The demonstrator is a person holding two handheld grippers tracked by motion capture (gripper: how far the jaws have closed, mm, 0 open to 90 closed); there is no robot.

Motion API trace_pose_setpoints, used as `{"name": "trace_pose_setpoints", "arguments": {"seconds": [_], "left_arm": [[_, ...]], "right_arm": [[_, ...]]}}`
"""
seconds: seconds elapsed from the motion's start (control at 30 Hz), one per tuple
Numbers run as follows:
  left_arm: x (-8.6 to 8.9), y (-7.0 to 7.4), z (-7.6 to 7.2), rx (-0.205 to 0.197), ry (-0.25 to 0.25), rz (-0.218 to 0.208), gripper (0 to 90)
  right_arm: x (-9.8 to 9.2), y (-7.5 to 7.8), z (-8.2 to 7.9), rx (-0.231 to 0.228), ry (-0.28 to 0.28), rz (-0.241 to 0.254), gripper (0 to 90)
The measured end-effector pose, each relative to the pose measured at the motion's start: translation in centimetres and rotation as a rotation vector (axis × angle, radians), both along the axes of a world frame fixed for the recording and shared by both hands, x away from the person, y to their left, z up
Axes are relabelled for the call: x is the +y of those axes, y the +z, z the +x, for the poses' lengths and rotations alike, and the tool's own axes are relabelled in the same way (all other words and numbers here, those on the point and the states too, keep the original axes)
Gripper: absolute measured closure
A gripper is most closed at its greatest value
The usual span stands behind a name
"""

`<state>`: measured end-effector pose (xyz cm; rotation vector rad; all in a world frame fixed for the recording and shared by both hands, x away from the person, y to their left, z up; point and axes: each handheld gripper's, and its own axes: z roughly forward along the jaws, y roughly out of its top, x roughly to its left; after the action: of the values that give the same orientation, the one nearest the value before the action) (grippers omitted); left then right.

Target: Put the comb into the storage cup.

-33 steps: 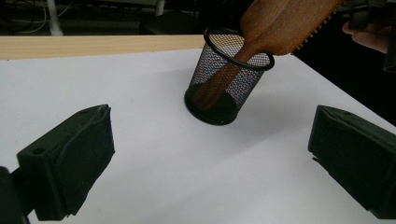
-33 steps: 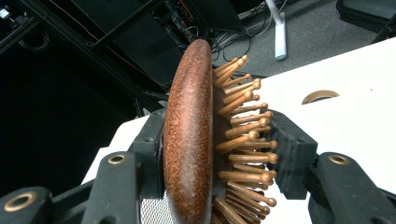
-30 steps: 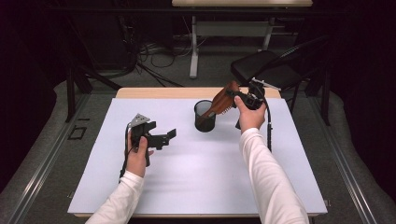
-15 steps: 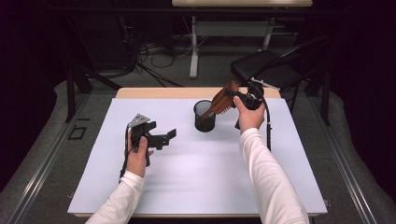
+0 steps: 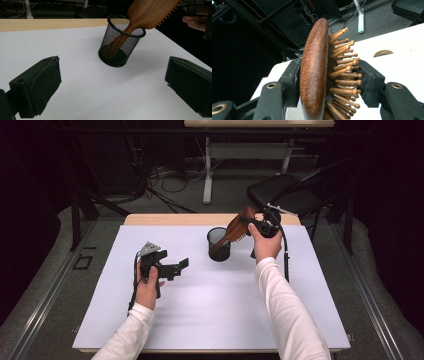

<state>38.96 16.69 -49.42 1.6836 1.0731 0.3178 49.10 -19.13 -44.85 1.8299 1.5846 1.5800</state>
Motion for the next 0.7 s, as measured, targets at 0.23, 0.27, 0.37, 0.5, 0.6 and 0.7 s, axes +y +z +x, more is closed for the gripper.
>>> {"name": "trace_pose_setpoints", "arguments": {"seconds": [0.23,0.27,0.37,0.5,0.6,0.7], "left_arm": [[-0.05,-0.02,-0.01,0.001,0.000,0.003,0.4],[-0.06,-0.01,-0.01,0.000,-0.001,0.003,0.4],[-0.11,-0.02,-0.03,0.000,-0.001,0.005,0.4],[-0.11,-0.01,-0.03,0.000,-0.002,0.005,0.4],[-0.09,-0.02,-0.02,0.001,-0.002,0.005,0.4],[-0.10,-0.03,-0.01,0.001,-0.001,0.005,0.4]], "right_arm": [[0.14,0.02,0.03,-0.017,-0.005,-0.003,36.4],[0.20,0.01,0.04,-0.019,-0.001,-0.003,34.2],[0.35,-0.01,0.05,-0.031,-0.008,-0.023,27.9],[0.28,-0.06,0.11,-0.029,-0.016,-0.027,23.6],[0.23,-0.08,0.14,-0.033,-0.022,-0.036,21.6],[0.20,-0.07,0.11,-0.044,-0.027,-0.055,21.1]]}}
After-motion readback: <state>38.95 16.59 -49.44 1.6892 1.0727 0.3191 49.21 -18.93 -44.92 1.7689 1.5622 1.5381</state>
